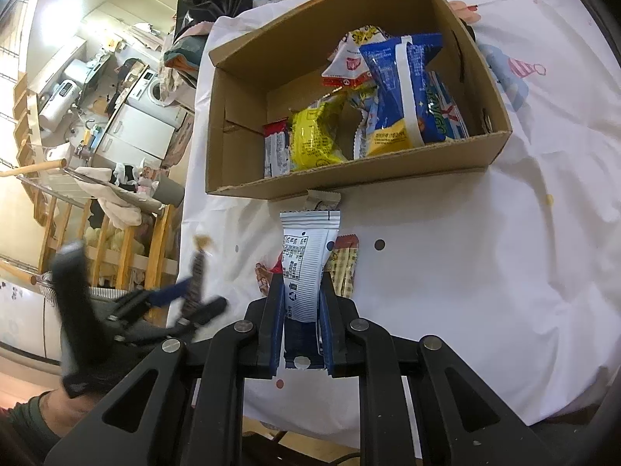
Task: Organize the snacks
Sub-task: 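Carry both snacks into the box and open both grippers to release them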
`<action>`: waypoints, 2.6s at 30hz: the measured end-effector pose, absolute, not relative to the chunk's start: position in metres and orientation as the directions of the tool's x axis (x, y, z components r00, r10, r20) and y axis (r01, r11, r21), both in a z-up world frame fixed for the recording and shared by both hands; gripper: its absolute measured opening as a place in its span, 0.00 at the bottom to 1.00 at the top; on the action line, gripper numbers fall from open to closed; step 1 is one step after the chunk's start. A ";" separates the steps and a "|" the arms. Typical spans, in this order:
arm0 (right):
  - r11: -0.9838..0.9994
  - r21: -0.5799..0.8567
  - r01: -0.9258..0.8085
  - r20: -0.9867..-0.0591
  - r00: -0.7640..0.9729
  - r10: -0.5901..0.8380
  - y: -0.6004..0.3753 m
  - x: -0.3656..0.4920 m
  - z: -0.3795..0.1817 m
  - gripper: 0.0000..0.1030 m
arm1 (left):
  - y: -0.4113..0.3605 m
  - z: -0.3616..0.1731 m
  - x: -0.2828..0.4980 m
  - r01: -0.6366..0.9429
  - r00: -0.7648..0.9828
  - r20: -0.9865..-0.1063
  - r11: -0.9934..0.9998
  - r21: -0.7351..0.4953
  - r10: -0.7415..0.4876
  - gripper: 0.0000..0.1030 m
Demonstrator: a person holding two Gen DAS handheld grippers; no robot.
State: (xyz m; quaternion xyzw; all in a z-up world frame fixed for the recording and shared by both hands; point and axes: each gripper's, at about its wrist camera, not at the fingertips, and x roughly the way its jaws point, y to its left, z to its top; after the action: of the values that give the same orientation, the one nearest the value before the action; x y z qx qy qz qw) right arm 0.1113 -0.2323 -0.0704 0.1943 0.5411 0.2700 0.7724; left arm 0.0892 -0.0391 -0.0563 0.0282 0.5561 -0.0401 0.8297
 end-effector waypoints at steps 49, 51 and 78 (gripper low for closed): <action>0.816 0.528 -0.235 -0.709 0.407 0.576 -0.229 0.240 -0.061 0.17 | -0.042 -0.017 0.257 0.027 0.654 -0.756 1.000 -0.013 -0.027 0.51; 0.814 0.532 -0.233 -0.710 0.401 0.579 -0.228 0.240 -0.061 0.17 | -0.041 -0.019 0.257 0.026 0.655 -0.755 0.999 -0.019 -0.032 0.52; 0.808 0.549 -0.214 -0.665 0.473 0.577 -0.238 0.235 -0.050 0.67 | -0.037 -0.012 0.247 0.024 0.665 -0.746 0.999 -0.030 -0.038 0.89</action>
State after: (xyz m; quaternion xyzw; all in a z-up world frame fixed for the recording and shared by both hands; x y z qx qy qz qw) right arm 0.2353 -0.2376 -0.0503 0.1996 0.4553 0.2371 0.8347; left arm 0.2467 -0.0371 -0.0125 -0.0087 0.4092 -0.0170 0.9122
